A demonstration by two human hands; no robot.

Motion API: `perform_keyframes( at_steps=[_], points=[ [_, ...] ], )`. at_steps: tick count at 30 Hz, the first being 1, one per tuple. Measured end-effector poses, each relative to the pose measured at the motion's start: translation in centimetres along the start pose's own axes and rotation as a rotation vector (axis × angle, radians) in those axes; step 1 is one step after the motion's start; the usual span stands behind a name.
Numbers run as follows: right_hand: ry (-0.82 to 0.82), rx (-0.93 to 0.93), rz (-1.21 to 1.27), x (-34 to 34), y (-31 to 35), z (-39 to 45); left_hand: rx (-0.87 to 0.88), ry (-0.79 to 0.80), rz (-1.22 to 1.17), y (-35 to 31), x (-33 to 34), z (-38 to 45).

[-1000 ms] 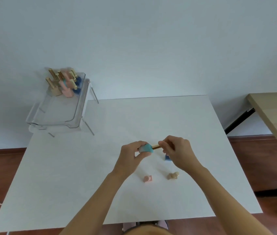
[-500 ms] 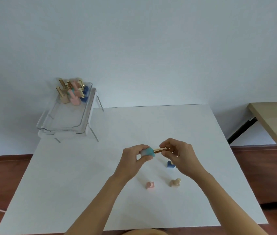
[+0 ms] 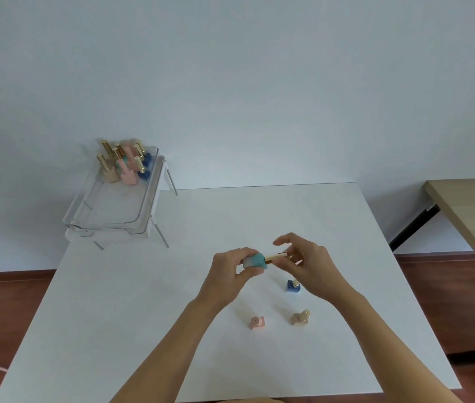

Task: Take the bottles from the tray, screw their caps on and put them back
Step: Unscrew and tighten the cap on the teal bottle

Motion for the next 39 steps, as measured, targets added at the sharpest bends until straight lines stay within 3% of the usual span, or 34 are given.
perform_keyframes(
  at_steps=[3,11,18,33,39],
  points=[
    [-0.037,-0.065,0.032,-0.4,0.2,-0.2,0.005,-0.003,0.005,0.0,-0.1,0.1],
    [-0.089,0.028,-0.015,-0.2,-0.7,-0.1,0.029,0.018,-0.014,-0.5,0.2,0.5],
    [-0.107,-0.102,0.011,-0.7,0.0,-0.6,0.002,0.044,-0.005,0.0,1.0,0.5],
    [-0.238,0.043,0.036,-1.6,-4.1,-1.0,0.071,0.09,0.036,0.2,4.8,1.9],
    [-0.261,0.119,0.027,-3.0,-7.5,-0.6,0.061,0.182,0.029,1.3,8.0,3.6]
  ],
)
Point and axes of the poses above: each hand's wrist, its own z-axis towards the middle knuckle, its own x-axis out of the palm, y = z × x, the point moved 9 cm from there along z, towards the middle knuckle, and after that the axes turned 1 degree about -y, right-handed, at the moved point
